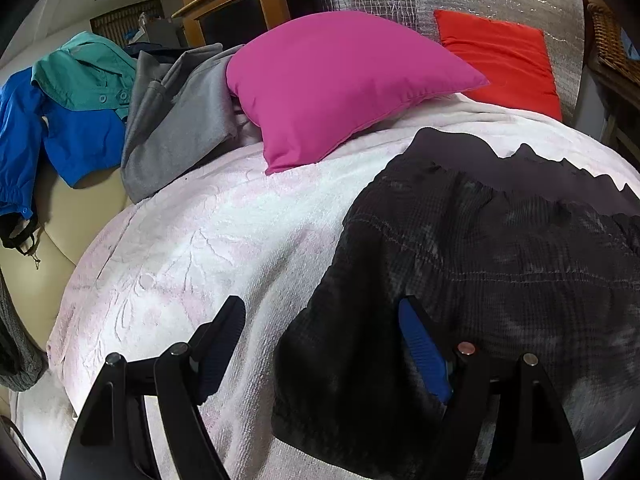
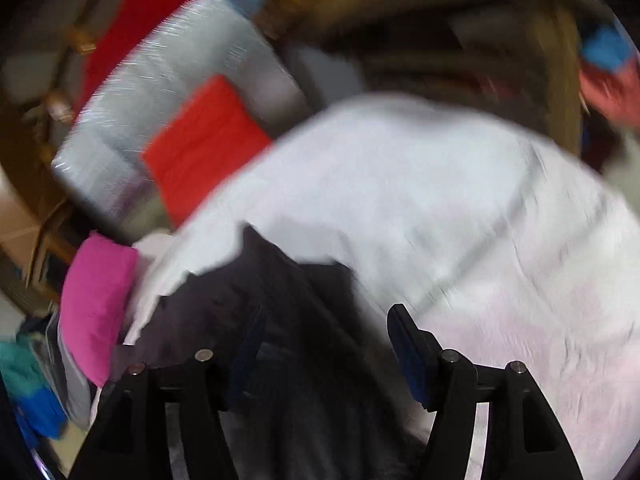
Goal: Fold large clothes
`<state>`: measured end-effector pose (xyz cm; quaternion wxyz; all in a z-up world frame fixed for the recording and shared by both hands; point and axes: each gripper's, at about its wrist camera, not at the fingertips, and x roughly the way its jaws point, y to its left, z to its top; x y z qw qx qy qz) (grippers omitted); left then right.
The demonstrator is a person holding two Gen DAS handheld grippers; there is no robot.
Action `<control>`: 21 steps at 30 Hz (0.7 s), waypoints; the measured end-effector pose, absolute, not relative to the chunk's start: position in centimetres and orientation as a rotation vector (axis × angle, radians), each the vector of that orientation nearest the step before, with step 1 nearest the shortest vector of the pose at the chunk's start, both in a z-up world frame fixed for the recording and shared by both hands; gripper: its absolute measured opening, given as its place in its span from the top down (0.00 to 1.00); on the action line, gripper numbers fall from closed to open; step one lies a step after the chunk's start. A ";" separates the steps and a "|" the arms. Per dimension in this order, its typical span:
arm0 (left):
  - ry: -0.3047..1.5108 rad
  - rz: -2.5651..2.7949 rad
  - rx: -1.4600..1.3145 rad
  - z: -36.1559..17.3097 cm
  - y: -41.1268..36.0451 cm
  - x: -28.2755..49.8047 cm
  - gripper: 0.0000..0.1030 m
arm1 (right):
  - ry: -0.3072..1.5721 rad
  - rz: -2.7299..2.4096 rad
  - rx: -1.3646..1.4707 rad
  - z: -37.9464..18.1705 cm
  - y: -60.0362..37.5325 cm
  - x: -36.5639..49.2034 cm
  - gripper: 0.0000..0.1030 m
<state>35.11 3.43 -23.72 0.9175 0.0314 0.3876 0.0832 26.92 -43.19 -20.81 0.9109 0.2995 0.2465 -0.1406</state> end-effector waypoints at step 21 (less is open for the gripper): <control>0.705 0.201 -0.033 -19.7 6.1 36.5 0.21 | 0.624 -0.124 0.643 -22.2 -41.0 32.7 0.46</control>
